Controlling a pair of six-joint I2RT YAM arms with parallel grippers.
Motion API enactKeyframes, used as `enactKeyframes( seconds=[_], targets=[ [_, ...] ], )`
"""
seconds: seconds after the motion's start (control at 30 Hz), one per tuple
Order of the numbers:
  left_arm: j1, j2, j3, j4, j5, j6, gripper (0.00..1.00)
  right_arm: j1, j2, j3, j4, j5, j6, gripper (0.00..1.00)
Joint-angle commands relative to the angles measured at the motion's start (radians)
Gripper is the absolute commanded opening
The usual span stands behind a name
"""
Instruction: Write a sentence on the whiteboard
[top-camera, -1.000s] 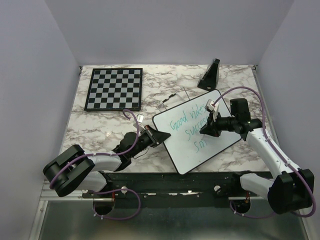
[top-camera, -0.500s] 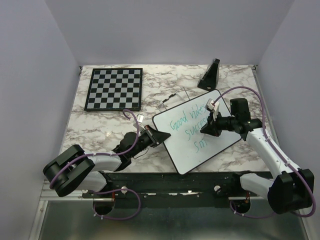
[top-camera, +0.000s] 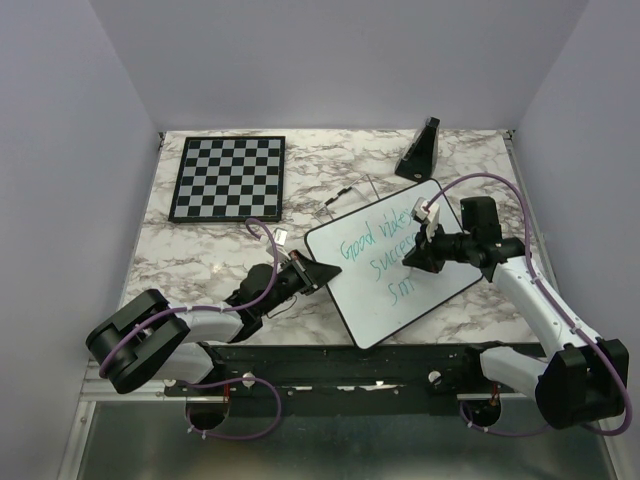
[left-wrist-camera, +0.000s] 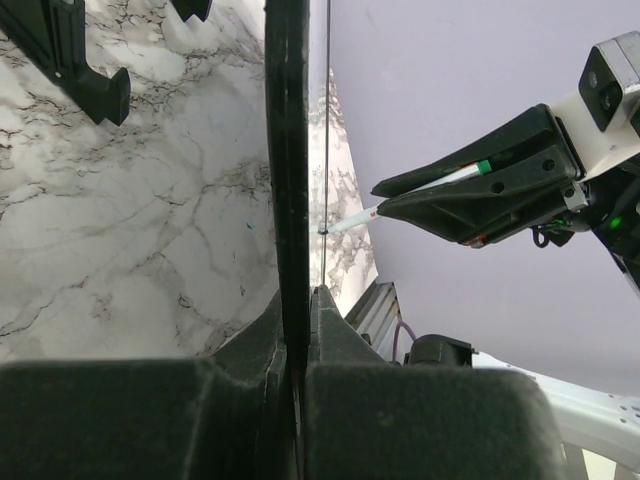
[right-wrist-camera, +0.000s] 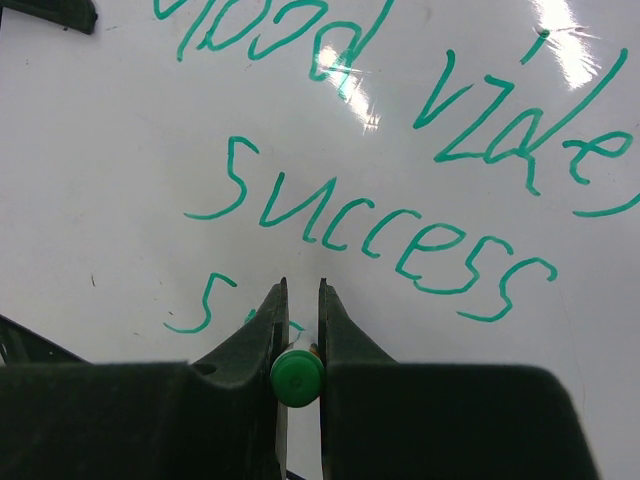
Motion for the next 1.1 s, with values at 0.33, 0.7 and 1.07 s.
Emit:
enactKeyframes(
  seconds=[0.33,0.7,1.07],
  targets=[
    [-0.002,-0.023,0.003,0.104,-0.002,0.030,0.00,-0.026,-0.103,0.034,-0.106,-0.037,-0.030,0.01],
    [-0.002,-0.017,0.000,0.107,0.012,0.039,0.00,-0.149,-0.129,-0.004,-0.025,-0.120,-0.044,0.01],
    [-0.002,-0.007,-0.002,0.121,0.021,0.039,0.00,-0.213,-0.132,-0.044,-0.009,-0.255,-0.126,0.01]
  ],
)
